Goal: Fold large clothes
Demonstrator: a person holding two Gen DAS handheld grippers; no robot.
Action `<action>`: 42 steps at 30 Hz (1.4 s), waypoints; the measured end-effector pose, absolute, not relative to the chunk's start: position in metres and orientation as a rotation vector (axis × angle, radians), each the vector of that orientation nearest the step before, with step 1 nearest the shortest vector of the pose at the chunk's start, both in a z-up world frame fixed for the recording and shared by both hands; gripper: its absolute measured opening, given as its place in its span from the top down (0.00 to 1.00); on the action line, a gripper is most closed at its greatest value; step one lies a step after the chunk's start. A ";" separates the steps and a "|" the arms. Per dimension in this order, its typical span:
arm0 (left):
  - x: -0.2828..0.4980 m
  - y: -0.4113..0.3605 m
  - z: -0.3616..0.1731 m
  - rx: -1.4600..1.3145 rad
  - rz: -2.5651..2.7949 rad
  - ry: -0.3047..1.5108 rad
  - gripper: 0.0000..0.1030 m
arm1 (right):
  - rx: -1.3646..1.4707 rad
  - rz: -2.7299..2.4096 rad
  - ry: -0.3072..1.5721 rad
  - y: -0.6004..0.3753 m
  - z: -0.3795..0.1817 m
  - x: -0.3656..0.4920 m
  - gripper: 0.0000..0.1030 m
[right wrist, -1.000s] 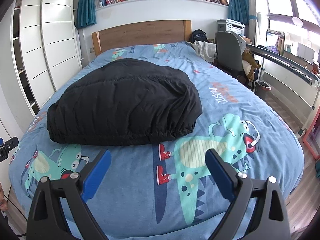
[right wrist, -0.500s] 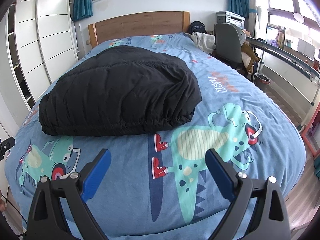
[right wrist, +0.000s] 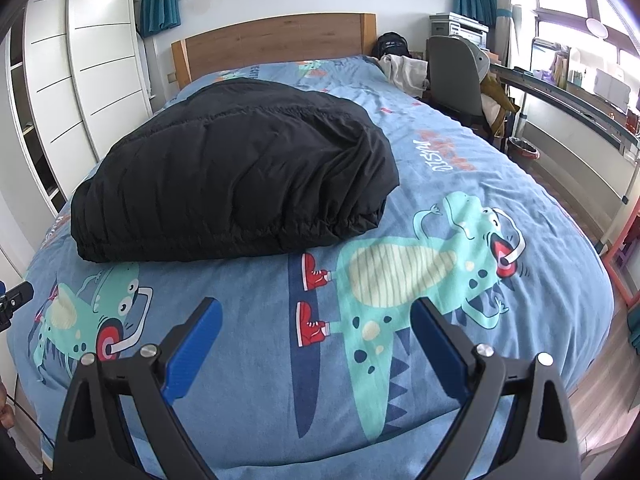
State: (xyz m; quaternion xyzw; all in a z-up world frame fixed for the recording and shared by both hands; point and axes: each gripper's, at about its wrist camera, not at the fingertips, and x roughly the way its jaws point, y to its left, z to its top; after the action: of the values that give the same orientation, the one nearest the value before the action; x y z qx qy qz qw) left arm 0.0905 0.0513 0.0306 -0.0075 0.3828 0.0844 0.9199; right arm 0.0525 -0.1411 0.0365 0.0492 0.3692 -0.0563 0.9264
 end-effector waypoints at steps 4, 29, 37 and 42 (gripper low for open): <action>0.089 0.051 0.030 -0.020 0.165 0.788 0.01 | 0.100 -0.113 0.762 -0.140 0.036 0.051 0.07; 0.084 0.047 0.031 -0.013 0.149 0.785 0.01 | 0.096 -0.118 0.759 -0.138 0.040 0.042 0.07; 0.084 0.048 0.031 -0.016 0.150 0.785 0.01 | 0.093 -0.114 0.760 -0.139 0.039 0.043 0.07; 0.083 0.049 0.030 -0.022 0.151 0.787 0.01 | 0.092 -0.114 0.761 -0.138 0.039 0.042 0.07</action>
State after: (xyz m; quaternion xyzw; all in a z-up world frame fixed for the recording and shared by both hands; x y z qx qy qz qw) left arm 0.0827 0.0492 0.0296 -0.0105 0.3829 0.0733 0.9208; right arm 0.0422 -0.1380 0.0389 0.0448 0.3709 -0.0557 0.9259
